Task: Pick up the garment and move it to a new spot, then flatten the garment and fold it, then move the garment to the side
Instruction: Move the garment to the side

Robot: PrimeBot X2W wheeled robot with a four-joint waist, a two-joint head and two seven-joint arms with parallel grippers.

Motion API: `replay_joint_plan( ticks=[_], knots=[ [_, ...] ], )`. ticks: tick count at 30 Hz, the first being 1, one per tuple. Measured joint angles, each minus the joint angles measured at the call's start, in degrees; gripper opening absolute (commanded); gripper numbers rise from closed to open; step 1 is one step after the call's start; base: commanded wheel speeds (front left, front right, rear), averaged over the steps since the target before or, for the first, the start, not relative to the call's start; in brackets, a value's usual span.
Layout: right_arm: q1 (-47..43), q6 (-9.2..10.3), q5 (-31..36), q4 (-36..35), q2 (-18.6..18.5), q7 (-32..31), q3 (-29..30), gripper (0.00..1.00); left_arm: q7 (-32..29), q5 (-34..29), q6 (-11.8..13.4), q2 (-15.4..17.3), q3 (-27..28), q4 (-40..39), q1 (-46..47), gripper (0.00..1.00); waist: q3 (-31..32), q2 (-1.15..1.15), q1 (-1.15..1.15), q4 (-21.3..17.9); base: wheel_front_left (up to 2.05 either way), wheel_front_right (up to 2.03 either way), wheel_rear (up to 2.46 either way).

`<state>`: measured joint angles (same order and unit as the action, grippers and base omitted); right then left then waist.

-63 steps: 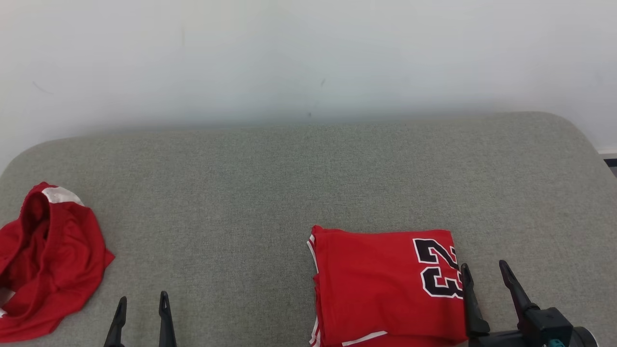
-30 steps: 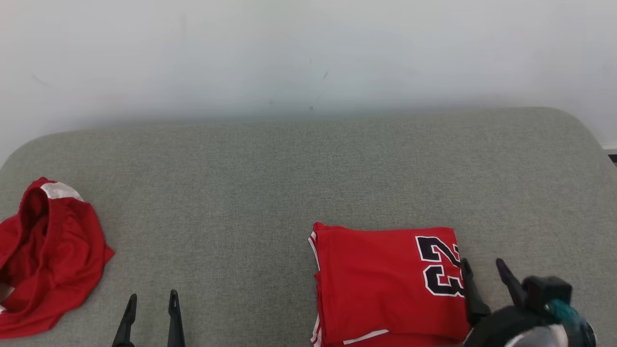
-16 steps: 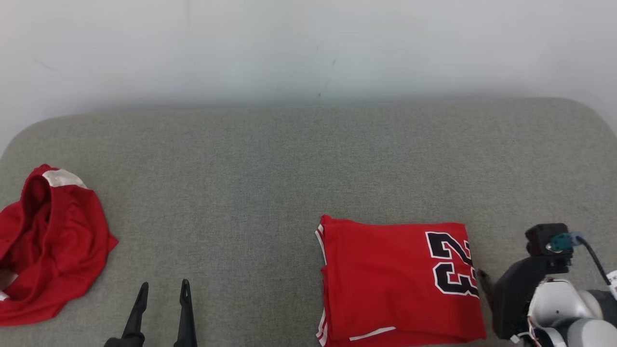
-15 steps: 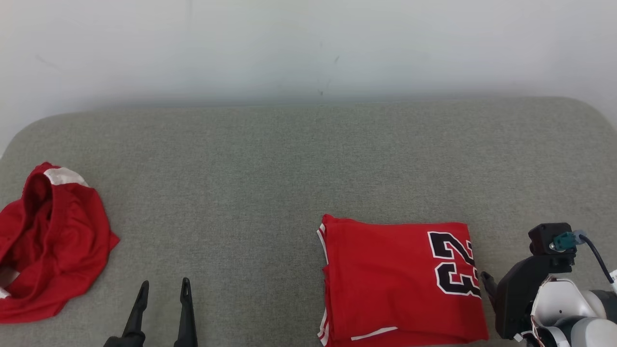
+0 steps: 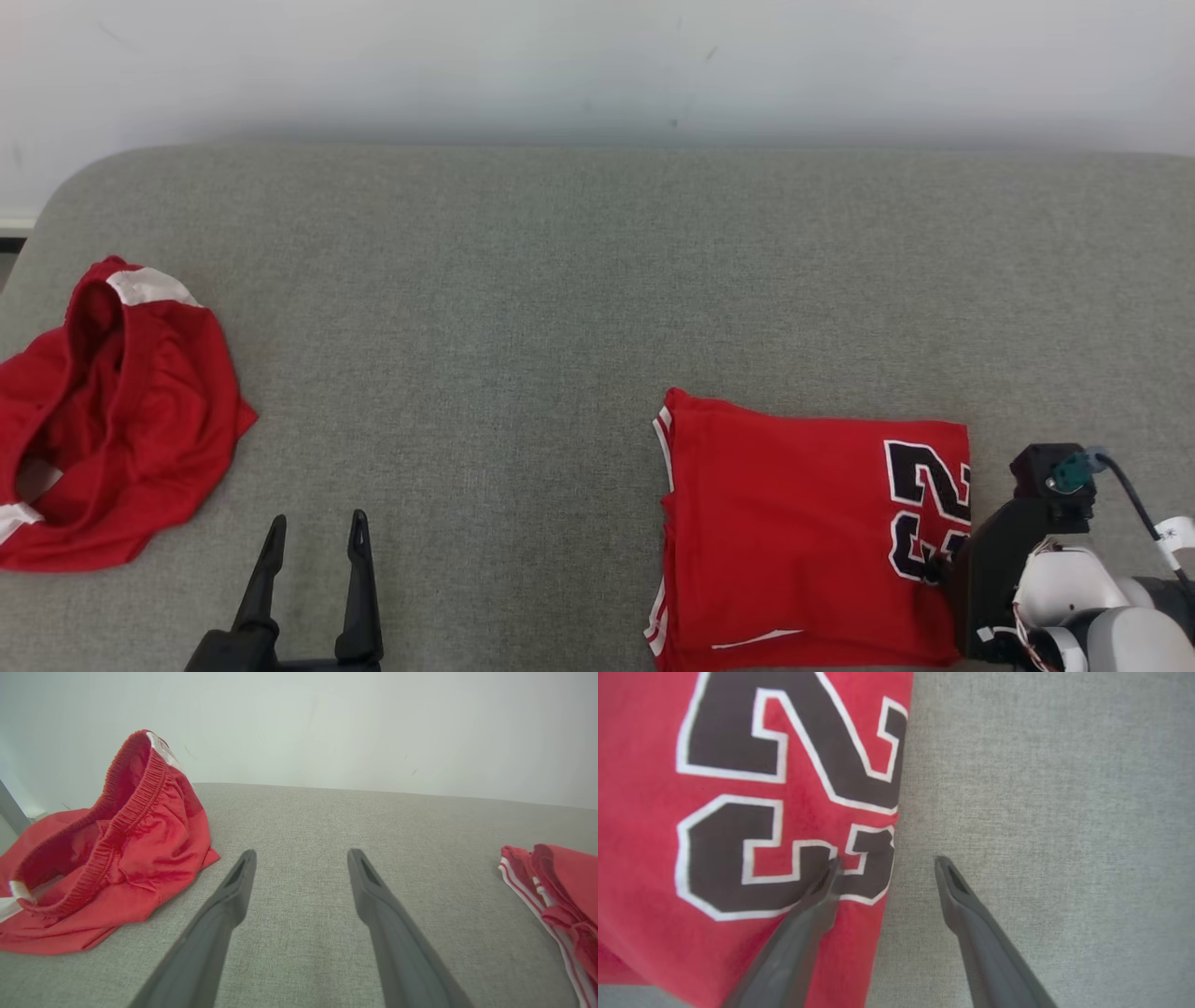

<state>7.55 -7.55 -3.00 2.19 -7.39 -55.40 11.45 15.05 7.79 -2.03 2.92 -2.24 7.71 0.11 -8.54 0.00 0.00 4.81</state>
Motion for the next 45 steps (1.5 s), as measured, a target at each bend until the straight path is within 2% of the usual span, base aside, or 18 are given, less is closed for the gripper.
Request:
replay_joint_plan(
  ticks=[7,8,9,10,12,19,25,31,39,45],
  knots=[
    [2.15,0.0,-0.01,5.01,-0.57,0.97,-2.3,1.0,0.0,-0.3,-0.35,-0.02,0.07,0.19,0.59,1.0,-1.25,-0.01,0.0,0.57,0.0,0.0,0.0],
    [2.52,0.0,0.01,5.5,-0.77,1.1,-2.88,0.94,0.0,-0.3,-0.43,0.0,0.15,0.24,0.7,1.0,-1.35,-0.01,-0.01,0.57,0.0,0.0,0.0],
    [2.52,0.0,0.01,5.5,-0.77,1.1,-2.88,0.76,0.0,-0.3,-0.43,0.0,0.15,0.24,0.7,1.0,-1.35,-0.01,-0.01,0.57,0.0,0.0,0.0],
    [2.87,0.0,0.03,5.98,-1.11,1.54,-3.71,0.42,0.0,-0.3,-0.43,0.0,0.24,0.24,0.85,1.0,-1.48,-0.01,-0.01,0.52,0.0,0.0,0.0],
    [3.84,0.0,0.18,6.79,-1.69,2.7,-5.11,0.0,0.0,-0.3,-0.45,0.0,0.47,0.16,1.08,1.0,-1.85,-0.01,-0.01,0.34,0.0,0.0,0.0],
    [9.37,-0.02,1.27,9.72,-4.57,8.17,-9.54,0.0,0.0,-0.75,-0.51,0.0,0.9,-0.45,2.01,1.0,-3.55,0.0,-0.01,-1.27,0.0,0.0,0.0],
    [18.25,-0.02,2.92,12.03,-9.37,12.32,-13.25,0.0,0.0,-2.0,-1.1,0.0,1.6,-1.92,3.68,1.0,-5.77,0.01,0.0,-4.05,0.0,0.0,0.0],
    [25.96,-0.02,3.46,14.82,-14.34,14.67,-14.48,0.0,0.0,-3.91,-2.23,0.53,1.66,-4.65,6.64,1.0,-9.03,0.01,0.01,-7.65,0.0,0.0,0.0],
    [31.75,-0.01,5.81,18.4,-21.2,15.36,-11.59,0.0,0.0,-5.92,-3.53,2.59,-0.05,-8.93,10.29,1.0,-15.22,0.01,0.01,-11.98,0.0,0.0,0.0],
    [34.62,-0.01,9.79,19.84,-24.65,19.75,-5.81,0.0,0.0,-6.81,-3.97,4.23,-1.21,-11.66,12.55,1.0,-20.35,0.01,0.01,-14.66,0.0,0.0,0.0]
  ],
)
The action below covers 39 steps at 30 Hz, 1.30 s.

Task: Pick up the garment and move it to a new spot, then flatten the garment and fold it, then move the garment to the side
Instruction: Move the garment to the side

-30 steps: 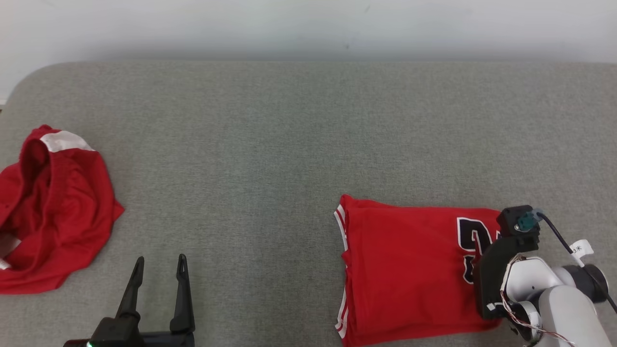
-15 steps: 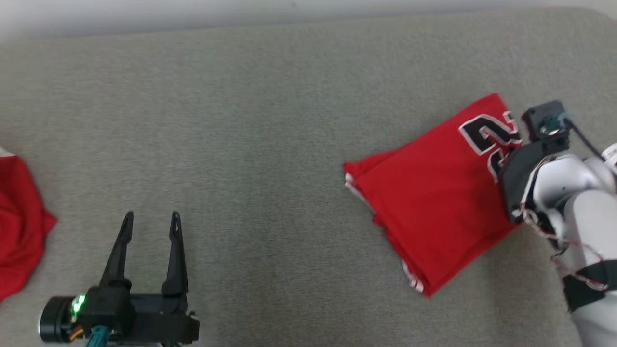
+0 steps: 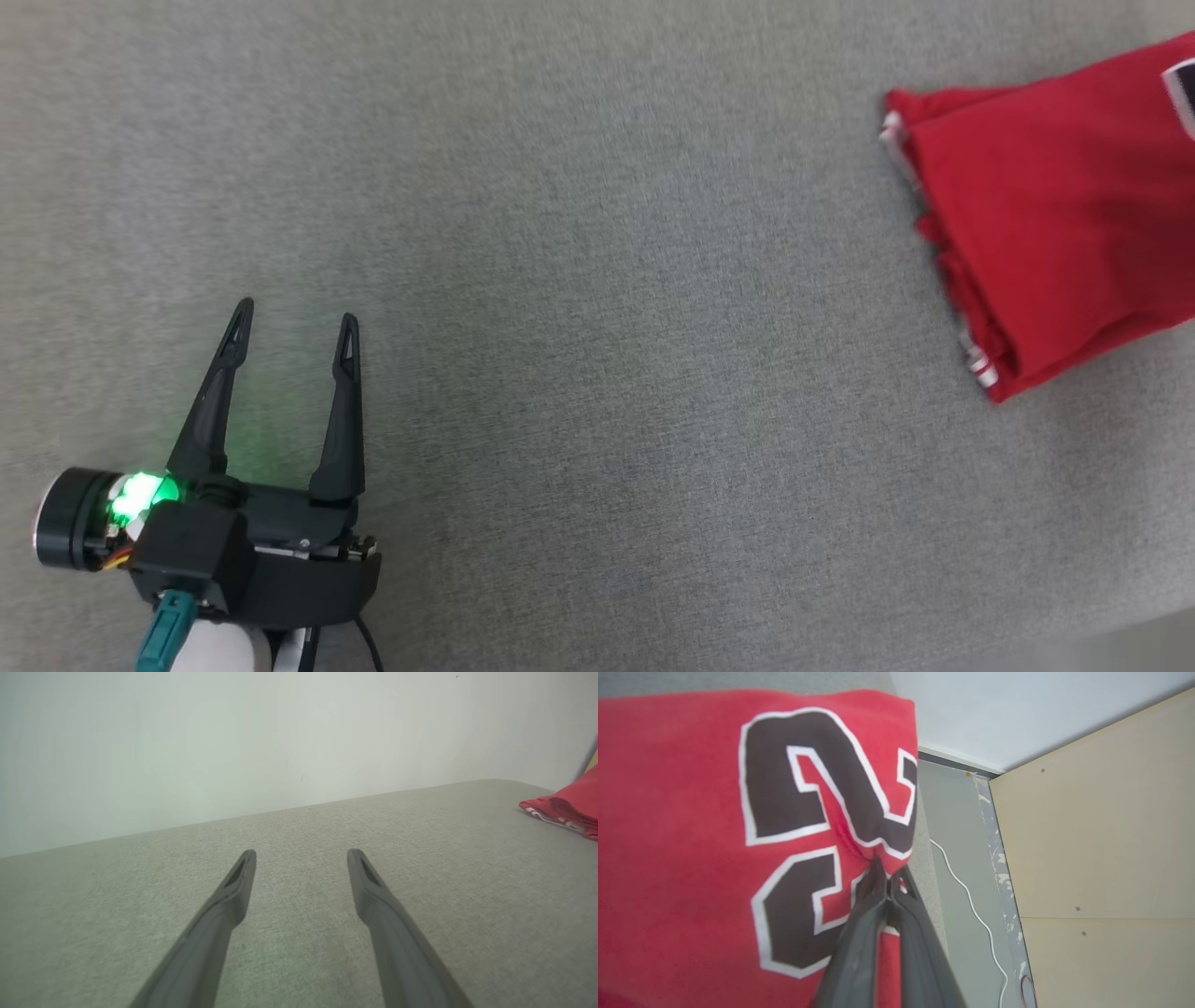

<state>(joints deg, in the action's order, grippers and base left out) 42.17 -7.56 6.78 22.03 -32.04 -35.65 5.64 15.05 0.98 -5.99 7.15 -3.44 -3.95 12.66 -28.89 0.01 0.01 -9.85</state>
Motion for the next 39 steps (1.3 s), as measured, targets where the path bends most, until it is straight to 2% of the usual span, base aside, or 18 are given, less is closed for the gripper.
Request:
replay_joint_plan(
  ticks=[5,13,14,15,16,20,30,36,39],
  knots=[
    [1.01,0.0,3.0,1.27,-0.74,5.01,6.34,0.0,0.0,-0.49,-0.07,0.9,-0.57,-1.91,0.6,1.0,-3.97,0.0,0.0,-1.51,0.0,0.0,0.0],
    [3.09,0.0,4.41,8.31,-4.69,14.7,11.52,0.0,0.08,-0.52,-0.07,1.82,-0.47,-3.47,1.06,1.0,-7.61,-0.02,-0.02,-2.77,0.0,0.0,0.0],
    [3.54,0.0,4.41,9.87,-5.15,15.83,11.69,0.06,0.08,-0.47,-0.07,1.81,-0.56,-3.47,1.22,1.0,-7.8,-0.02,-0.02,-2.78,0.0,0.0,0.0],
    [3.94,0.0,4.41,11.16,-5.61,17.42,11.59,0.5,0.08,-0.45,-0.07,1.81,-0.68,-3.41,1.35,1.0,-7.92,-0.02,-0.02,-2.71,0.0,0.0,0.0],
    [4.41,0.0,4.43,12.57,-6.11,19.18,11.67,1.0,0.08,-0.41,-0.07,1.79,-0.78,-3.3,1.5,1.0,-7.97,-0.02,-0.02,-2.58,0.0,0.0,0.0],
    [6.69,0.0,6.22,16.0,-6.91,25.44,10.82,1.0,0.09,0.09,-0.05,1.47,-1.1,-2.53,1.88,1.0,-7.62,-0.02,-0.02,-2.09,0.0,0.0,0.0],
    [8.0,0.0,6.75,22.02,-4.8,33.51,7.3,1.0,0.0,1.24,0.68,-0.58,-1.74,-0.19,1.36,1.0,-3.03,-0.01,-0.01,-0.87,0.0,0.0,0.0],
    [3.43,0.0,4.74,20.74,-0.12,38.11,5.27,1.0,0.0,2.45,1.53,-2.0,-1.67,1.94,-1.16,1.0,1.96,-0.01,-0.01,0.32,0.0,0.0,0.0],
    [-3.38,0.0,1.8,15.18,4.69,42.37,4.79,1.0,0.0,3.18,2.45,-2.81,-1.18,3.88,-4.05,1.0,6.09,-0.01,-0.02,1.39,0.0,0.0,0.0]
  ],
)
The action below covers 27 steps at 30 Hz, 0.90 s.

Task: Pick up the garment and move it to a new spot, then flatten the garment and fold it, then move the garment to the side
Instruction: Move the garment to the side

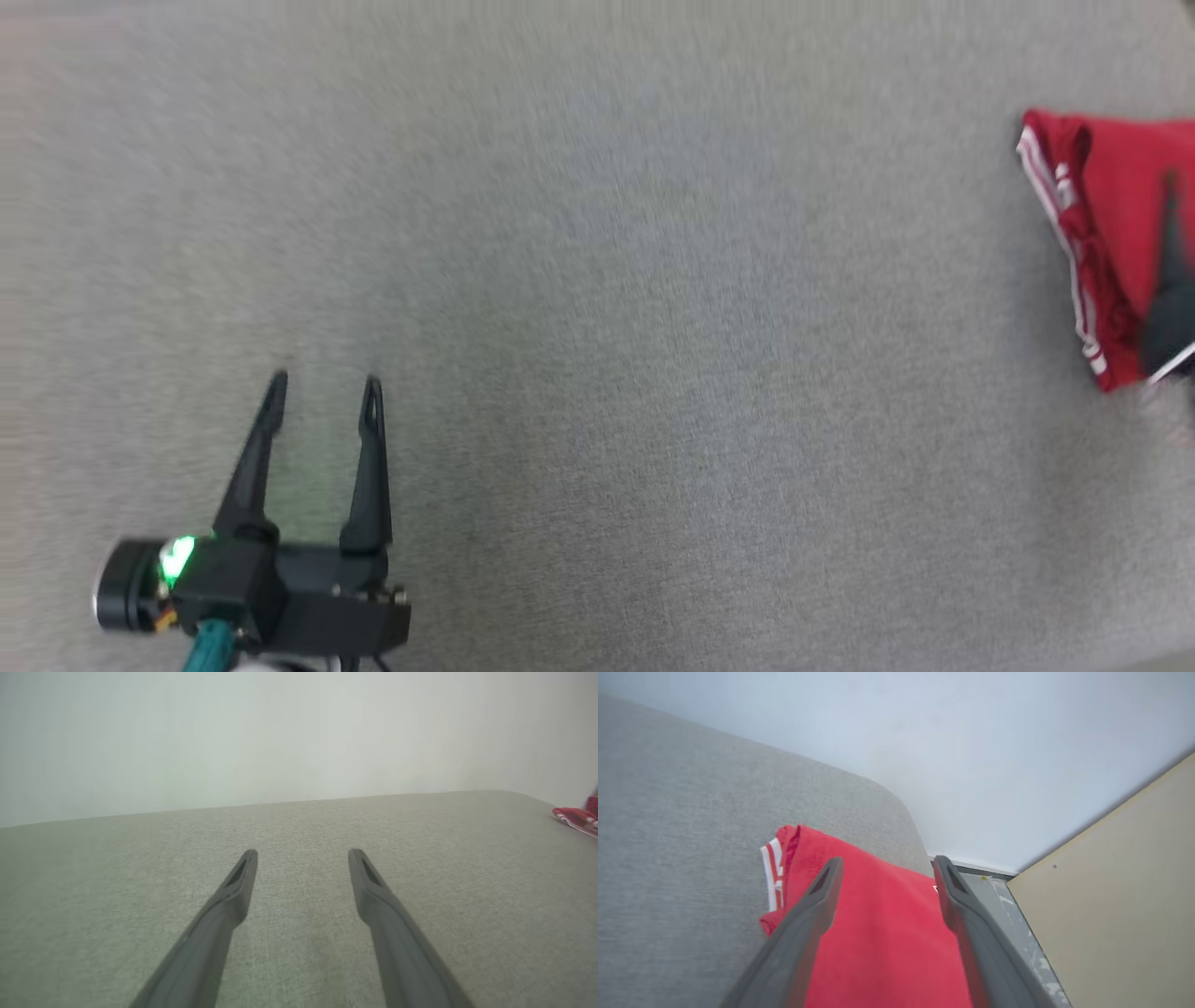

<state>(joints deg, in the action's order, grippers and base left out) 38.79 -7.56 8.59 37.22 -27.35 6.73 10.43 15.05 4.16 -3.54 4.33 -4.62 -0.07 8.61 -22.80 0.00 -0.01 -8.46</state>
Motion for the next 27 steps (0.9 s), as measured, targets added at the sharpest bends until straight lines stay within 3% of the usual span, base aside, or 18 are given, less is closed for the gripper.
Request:
replay_joint_plan(
  ticks=[10,17,27],
  knots=[
    [-25.16,0.0,-3.71,-26.62,14.73,-2.64,-0.74,1.0,0.0,1.2,1.63,-0.78,3.12,3.39,-7.45,1.0,11.38,-0.01,-0.01,2.97,0.0,0.0,0.0],
    [-32.1,0.0,-5.92,-33.15,18.94,-3.09,-4.35,1.0,0.0,1.22,1.76,-0.97,4.26,4.56,-8.75,1.0,16.55,-0.01,-0.01,4.82,0.0,0.0,0.0],
    [-40.01,0.0,-7.42,-35.17,23.93,0.8,-4.93,1.0,0.0,1.93,2.05,-1.29,4.54,7.44,-11.64,1.0,21.79,-0.01,-0.01,7.38,0.0,0.0,0.0]
  ],
)
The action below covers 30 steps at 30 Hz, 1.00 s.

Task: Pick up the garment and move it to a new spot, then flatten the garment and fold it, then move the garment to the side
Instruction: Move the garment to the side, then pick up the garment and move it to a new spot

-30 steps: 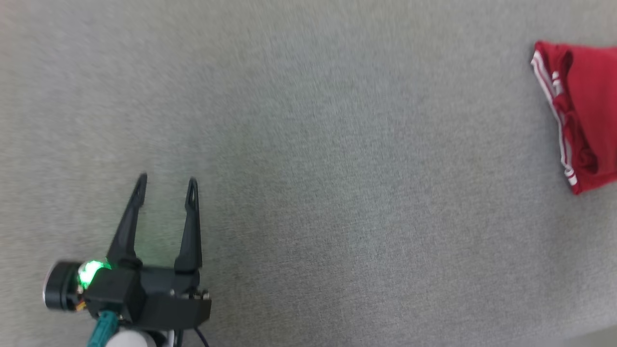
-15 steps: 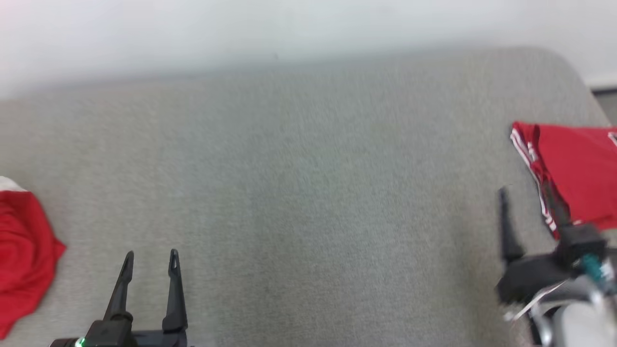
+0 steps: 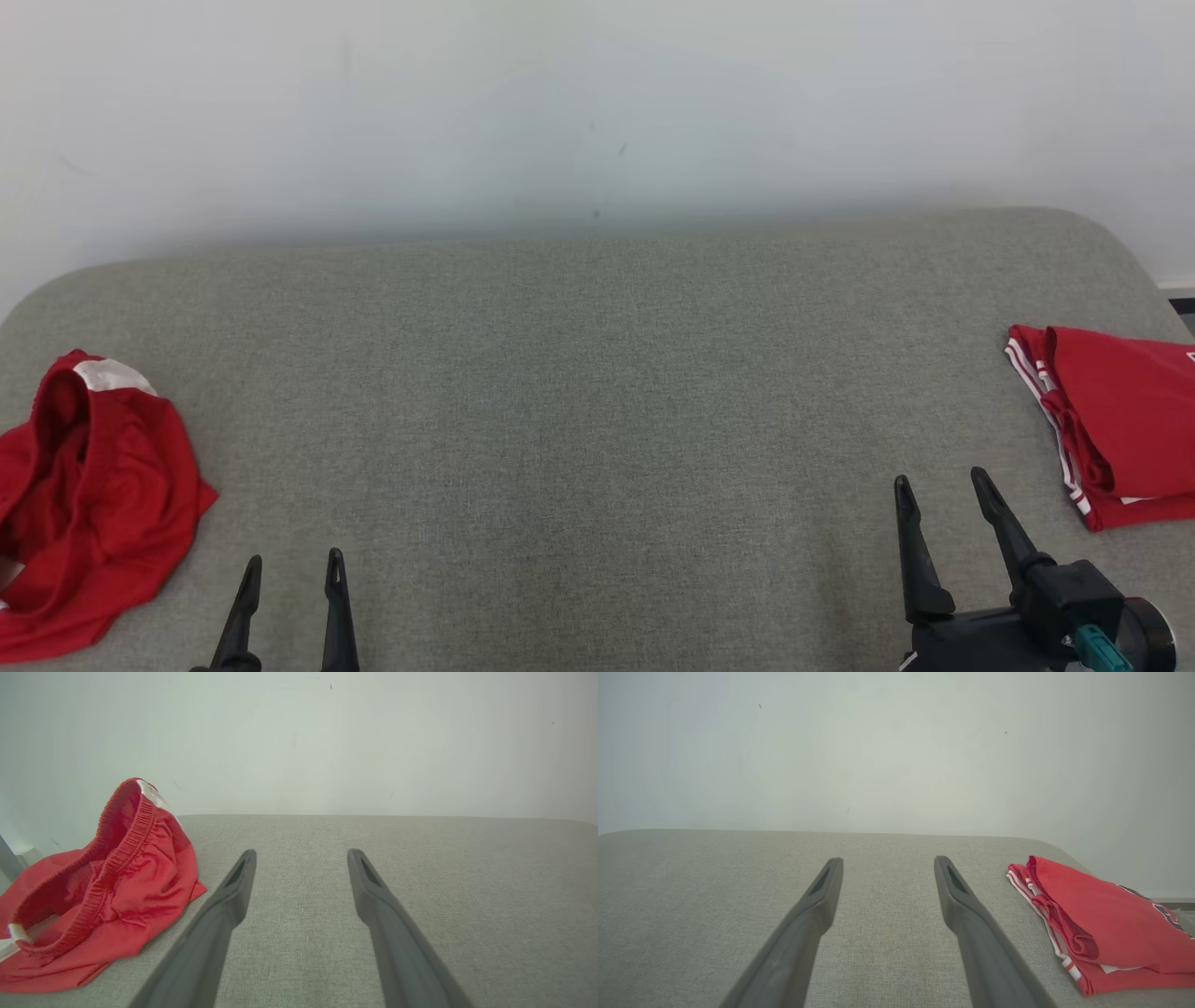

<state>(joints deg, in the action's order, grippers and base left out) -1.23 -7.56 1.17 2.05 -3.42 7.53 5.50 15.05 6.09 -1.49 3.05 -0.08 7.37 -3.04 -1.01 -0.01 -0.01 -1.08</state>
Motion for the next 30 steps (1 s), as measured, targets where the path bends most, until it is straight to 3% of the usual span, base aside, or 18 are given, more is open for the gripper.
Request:
replay_joint_plan(
  ticks=[30],
  knots=[
    [-0.15,0.0,-2.85,4.11,0.44,3.61,-2.52,1.0,0.0,0.32,-0.05,-0.1,-0.07,1.16,-0.17,1.0,0.62,0.01,0.02,-0.36,0.0,0.0,0.0]
  ],
)
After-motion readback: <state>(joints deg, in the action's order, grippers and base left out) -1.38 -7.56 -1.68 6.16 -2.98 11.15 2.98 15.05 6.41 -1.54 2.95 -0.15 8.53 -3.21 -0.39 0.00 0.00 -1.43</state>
